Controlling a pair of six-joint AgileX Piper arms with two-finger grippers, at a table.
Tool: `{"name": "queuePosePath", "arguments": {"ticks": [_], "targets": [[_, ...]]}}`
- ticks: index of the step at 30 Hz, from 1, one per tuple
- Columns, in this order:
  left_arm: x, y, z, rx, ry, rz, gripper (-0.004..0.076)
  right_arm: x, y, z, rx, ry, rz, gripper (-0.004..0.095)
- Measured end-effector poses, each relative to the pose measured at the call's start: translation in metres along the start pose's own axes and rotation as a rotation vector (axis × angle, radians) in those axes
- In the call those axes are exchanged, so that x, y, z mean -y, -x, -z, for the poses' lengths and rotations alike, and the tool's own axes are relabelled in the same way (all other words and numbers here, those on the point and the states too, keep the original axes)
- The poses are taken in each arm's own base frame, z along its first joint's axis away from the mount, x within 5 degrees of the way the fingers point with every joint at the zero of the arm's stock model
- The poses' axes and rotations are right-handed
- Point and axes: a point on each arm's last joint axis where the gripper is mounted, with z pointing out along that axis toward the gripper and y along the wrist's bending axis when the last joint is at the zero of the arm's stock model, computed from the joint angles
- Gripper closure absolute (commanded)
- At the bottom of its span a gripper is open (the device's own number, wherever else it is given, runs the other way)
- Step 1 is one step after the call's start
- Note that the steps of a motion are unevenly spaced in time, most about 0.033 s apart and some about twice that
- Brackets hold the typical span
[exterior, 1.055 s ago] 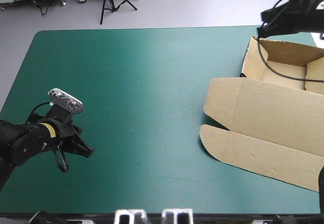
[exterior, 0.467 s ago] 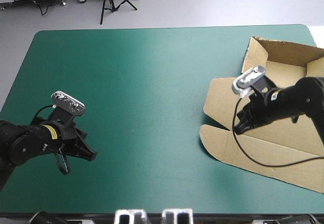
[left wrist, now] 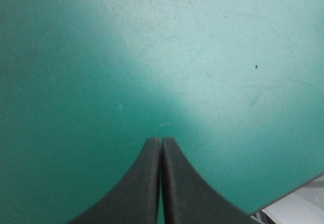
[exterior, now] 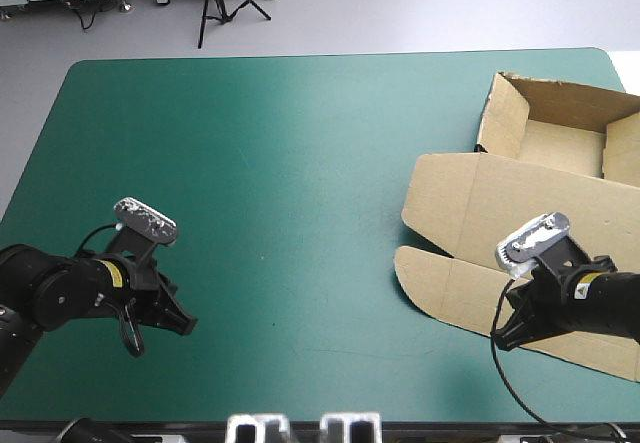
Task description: Fold the box
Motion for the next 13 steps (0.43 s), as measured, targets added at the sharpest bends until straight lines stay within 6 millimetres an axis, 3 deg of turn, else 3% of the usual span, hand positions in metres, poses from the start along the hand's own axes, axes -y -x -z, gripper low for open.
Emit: {"name": "queuePosePath", "arguments": {"ticks": [6,13], "targets": [[0.005,-0.017,-0.02,-0.064,-0.046,0.018,0.0732,-0.001,-0.003,0.004,0.016,-0.012,-0.034,0.0926],[0.008,-0.037,0.007,0.086,-0.039,0.018,0.0732,-0.001,-0.003,0.004,0.015,-0.012,-0.041,0.0926]]}}
